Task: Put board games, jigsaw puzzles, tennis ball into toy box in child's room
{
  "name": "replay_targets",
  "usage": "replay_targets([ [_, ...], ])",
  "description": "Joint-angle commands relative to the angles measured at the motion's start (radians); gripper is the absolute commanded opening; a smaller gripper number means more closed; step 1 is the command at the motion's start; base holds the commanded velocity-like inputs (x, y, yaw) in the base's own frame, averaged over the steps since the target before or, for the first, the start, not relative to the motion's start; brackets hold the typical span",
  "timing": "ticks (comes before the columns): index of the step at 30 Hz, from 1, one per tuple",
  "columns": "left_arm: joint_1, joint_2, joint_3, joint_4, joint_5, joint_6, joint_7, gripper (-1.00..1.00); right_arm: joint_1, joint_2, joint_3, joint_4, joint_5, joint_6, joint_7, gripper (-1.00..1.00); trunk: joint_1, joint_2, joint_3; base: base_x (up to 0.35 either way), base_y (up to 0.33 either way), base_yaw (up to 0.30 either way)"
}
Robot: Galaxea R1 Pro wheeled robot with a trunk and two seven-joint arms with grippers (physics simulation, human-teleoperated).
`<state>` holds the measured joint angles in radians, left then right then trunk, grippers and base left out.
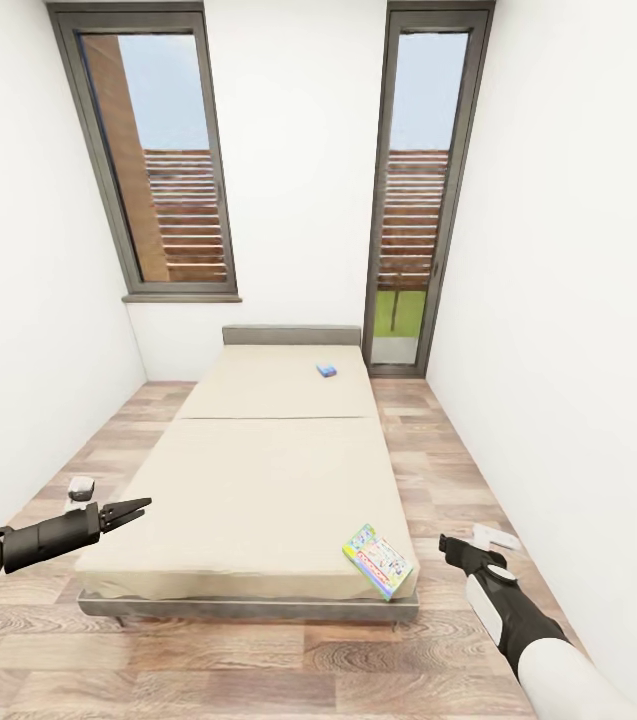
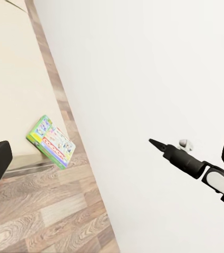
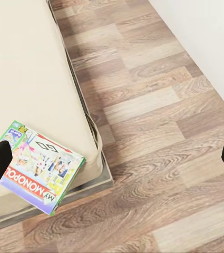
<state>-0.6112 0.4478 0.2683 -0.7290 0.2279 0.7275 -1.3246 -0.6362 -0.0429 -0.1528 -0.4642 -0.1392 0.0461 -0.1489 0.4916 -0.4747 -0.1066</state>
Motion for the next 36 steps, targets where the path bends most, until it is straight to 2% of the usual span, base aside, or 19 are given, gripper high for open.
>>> replay_targets([
  [1, -0.001, 0.0, 0.0, -0.003, 0.002, 0.012, -0.003, 1.0, 0.0, 0.0, 0.0, -0.002, -0.009, 0.006, -0.004, 1.0, 0.004, -0.009, -0.005, 0.0, 0.0, 0.0],
  [6, -0.001, 0.0, 0.0, -0.048, 0.0, 0.036, -0.006, 1.0, 0.0, -0.002, -0.003, -0.001, -0.013, 0.012, -0.006, 1.0, 0.024, -0.044, -0.021, 0.0, 0.0, 0.0],
  [11, -0.002, 0.007, 0.0, -0.071, -0.002, 0.123, -0.006, 1.0, 0.0, -0.004, -0.005, -0.001, -0.016, 0.017, -0.006, 1.0, 0.043, -0.079, -0.037, 0.0, 0.0, 0.0],
  [17, -0.004, 0.013, 0.001, -0.077, -0.002, 0.17, 0.009, 1.0, 0.0, -0.003, -0.007, -0.001, -0.016, 0.015, -0.005, 1.0, 0.066, -0.121, -0.055, 0.0, 0.0, 0.0],
  [26, -0.005, 0.028, 0.003, -0.1, -0.002, 0.272, 0.089, 1.0, 0.0, 0.001, -0.007, -0.001, -0.016, 0.011, -0.001, 1.0, 0.1, -0.184, -0.084, 0.0, 0.0, 0.0],
  [30, -0.005, 0.029, 0.004, -0.114, -0.002, 0.293, 0.133, 1.0, 0.0, 0.001, -0.007, -0.001, -0.016, 0.009, 0.0, 1.0, 0.116, -0.212, -0.096, 0.0, 0.0, 0.0],
  [36, -0.005, 0.028, 0.004, -0.121, -0.002, 0.301, 0.163, 1.0, 0.0, 0.0, -0.007, -0.001, -0.016, 0.007, 0.0, 1.0, 0.139, -0.254, -0.115, 0.0, 0.0, 0.0],
])
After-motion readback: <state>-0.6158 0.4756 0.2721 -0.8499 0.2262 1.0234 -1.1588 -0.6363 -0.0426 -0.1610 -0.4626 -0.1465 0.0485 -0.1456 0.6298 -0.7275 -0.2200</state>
